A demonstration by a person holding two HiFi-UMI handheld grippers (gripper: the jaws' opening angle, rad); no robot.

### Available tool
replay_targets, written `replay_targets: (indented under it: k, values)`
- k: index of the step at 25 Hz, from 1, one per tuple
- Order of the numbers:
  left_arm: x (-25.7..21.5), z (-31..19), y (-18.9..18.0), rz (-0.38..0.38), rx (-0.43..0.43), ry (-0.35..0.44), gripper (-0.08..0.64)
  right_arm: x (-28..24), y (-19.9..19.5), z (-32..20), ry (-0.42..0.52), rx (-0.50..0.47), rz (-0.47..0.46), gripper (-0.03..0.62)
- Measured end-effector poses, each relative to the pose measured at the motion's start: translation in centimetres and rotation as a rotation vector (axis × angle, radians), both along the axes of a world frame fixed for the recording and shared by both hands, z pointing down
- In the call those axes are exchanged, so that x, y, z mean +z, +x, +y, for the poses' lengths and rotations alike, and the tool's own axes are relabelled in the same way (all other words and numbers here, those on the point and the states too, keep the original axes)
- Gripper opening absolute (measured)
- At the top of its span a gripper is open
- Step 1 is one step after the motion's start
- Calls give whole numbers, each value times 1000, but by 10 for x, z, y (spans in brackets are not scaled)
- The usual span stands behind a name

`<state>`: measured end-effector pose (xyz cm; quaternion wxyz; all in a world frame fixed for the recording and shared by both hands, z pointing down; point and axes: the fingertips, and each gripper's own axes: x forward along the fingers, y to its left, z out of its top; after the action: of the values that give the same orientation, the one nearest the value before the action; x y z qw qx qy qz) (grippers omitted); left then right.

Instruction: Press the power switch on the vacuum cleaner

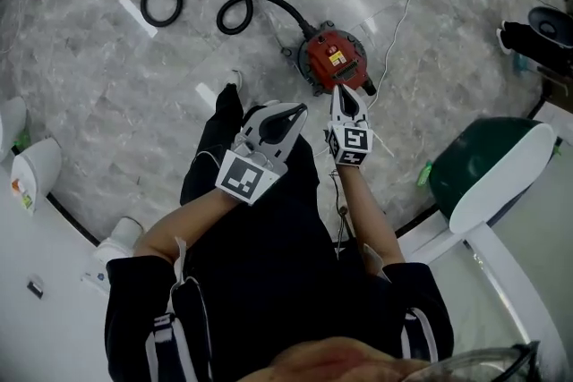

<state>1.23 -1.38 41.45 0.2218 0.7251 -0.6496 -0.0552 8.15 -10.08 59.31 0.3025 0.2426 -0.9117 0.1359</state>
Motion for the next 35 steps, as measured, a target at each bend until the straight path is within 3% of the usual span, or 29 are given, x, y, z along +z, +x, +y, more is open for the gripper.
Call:
replay_targets:
  k: [5, 10, 18, 25, 35]
  values:
    - [12, 0, -17, 42, -60, -18, 18, 45, 0, -15, -42, 49, 23, 18]
    - [38, 1, -22, 65, -47, -51, 18, 95, 3, -32, -51, 87, 75, 18]
    - [63, -2, -4, 50, 44, -74, 18, 153, -3, -55, -73, 119, 109, 18]
    - [96, 4, -13, 103, -8, -152, 18, 197, -6, -63, -102, 157, 142, 18]
    - [120, 2, -21, 71, 21, -164, 18, 258, 1, -87, -135, 223, 199, 18]
